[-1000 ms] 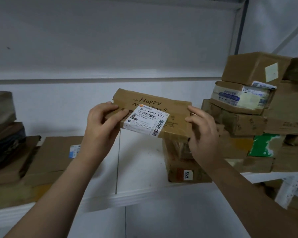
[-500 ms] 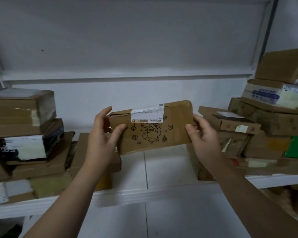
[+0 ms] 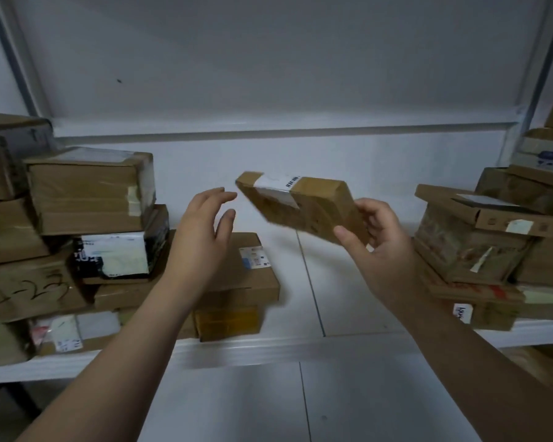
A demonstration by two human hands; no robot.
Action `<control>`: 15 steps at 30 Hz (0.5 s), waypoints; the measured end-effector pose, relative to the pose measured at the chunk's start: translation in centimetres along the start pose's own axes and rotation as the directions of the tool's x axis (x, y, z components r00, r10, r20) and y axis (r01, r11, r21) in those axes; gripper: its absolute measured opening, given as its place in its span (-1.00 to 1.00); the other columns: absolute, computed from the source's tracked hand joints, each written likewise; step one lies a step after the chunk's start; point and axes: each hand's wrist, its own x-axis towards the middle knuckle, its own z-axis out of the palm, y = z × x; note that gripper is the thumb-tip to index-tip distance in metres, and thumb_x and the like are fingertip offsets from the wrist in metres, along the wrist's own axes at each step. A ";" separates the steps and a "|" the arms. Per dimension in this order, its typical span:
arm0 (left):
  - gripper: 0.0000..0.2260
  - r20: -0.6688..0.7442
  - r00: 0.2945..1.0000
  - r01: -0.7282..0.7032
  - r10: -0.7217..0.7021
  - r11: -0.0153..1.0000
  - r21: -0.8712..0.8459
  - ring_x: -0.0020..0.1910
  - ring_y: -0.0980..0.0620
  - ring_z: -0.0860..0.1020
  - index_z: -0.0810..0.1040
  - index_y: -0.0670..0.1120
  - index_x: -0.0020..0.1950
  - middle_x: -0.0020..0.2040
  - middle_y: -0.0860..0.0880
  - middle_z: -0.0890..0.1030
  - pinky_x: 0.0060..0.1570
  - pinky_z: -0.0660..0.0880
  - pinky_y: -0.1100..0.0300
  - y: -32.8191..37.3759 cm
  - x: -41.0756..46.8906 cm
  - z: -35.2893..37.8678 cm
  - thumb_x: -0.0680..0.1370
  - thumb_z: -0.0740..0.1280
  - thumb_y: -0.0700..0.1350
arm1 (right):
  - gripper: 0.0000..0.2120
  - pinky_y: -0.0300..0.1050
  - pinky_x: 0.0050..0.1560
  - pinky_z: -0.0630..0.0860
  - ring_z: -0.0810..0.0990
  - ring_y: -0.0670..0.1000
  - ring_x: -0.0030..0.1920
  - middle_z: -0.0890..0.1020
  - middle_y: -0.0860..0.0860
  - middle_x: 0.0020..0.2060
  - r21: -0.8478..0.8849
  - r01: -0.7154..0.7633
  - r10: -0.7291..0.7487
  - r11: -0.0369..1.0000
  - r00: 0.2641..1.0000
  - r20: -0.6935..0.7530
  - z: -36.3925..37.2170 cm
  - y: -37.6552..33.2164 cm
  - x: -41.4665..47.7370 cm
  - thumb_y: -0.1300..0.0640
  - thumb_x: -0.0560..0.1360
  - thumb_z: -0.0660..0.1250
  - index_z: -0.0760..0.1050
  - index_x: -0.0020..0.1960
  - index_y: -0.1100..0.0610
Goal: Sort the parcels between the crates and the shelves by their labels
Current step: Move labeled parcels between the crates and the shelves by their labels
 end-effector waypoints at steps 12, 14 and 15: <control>-0.67 0.246 0.959 -0.235 0.137 0.871 0.431 0.16 -0.15 0.55 0.56 -0.14 0.25 0.17 -0.11 0.60 0.25 0.38 -0.12 -3.8 -6.7 -3.0 0.49 0.40 -0.15 | -0.67 -0.13 0.29 0.39 0.50 0.06 0.21 0.60 0.08 0.20 -0.329 0.335 -0.156 0.883 0.870 0.467 10.9 0.9 -2.9 0.24 0.49 0.39 0.55 0.26 0.18; -0.68 0.242 0.964 -0.216 0.108 0.849 0.482 0.16 -0.17 0.55 0.58 -0.15 0.22 0.16 -0.11 0.61 0.25 0.39 -0.16 -4.5 -7.1 -3.3 0.47 0.42 -0.21 | -0.70 -0.21 0.34 0.30 0.44 0.01 0.28 0.55 0.07 0.25 -0.304 0.244 -0.057 0.921 0.857 0.512 11.0 1.7 -2.9 0.19 0.57 0.30 0.53 0.28 0.16; -0.69 0.248 0.965 -0.208 0.090 0.838 0.504 0.17 -0.17 0.55 0.58 -0.14 0.21 0.16 -0.11 0.61 0.27 0.37 -0.17 -4.7 -7.3 -3.4 0.46 0.43 -0.20 | -0.71 -0.20 0.33 0.30 0.43 0.01 0.28 0.54 0.06 0.26 -0.320 0.243 -0.035 0.916 0.841 0.540 11.0 2.0 -3.0 0.17 0.59 0.26 0.52 0.29 0.15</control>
